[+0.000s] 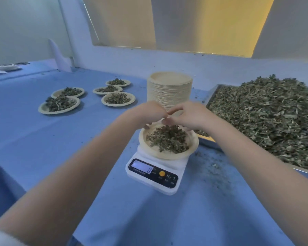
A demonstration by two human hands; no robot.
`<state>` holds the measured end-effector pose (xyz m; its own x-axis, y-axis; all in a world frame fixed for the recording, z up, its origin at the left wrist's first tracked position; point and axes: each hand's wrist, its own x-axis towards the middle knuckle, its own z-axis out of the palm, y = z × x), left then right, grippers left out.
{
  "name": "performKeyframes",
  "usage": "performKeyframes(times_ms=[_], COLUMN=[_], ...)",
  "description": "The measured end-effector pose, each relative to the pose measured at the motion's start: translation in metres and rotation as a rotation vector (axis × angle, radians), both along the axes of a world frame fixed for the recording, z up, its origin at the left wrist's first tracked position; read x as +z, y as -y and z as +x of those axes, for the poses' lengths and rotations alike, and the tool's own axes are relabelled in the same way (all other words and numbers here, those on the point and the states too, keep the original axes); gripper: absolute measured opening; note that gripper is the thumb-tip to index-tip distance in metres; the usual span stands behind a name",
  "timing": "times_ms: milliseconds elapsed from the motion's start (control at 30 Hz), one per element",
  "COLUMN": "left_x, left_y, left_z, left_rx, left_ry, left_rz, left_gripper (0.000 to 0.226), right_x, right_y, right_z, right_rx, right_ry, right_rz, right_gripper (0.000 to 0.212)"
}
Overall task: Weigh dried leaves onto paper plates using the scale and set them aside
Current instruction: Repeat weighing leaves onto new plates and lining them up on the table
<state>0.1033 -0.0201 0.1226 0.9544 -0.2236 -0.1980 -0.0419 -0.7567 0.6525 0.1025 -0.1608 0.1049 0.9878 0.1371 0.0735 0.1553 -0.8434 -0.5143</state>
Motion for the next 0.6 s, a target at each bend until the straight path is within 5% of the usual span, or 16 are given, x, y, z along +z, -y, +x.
performKeyframes(times_ms=[267, 433, 600], left_x=[-0.001, -0.007, -0.018], left_y=[-0.014, -0.02, -0.02], left_z=[0.002, 0.003, 0.008], left_rx=[0.041, 0.06, 0.053], left_ry=[0.038, 0.044, 0.051], left_rz=[-0.093, -0.139, -0.134], left_gripper=[0.031, 0.01, 0.017], right_x=[-0.001, -0.006, -0.011], right_y=[-0.007, -0.012, -0.013], right_z=[0.002, 0.003, 0.002], right_rx=[0.032, 0.028, 0.037], right_ry=[0.055, 0.043, 0.005], right_rz=[0.019, 0.028, 0.034], right_gripper=[0.016, 0.027, 0.033])
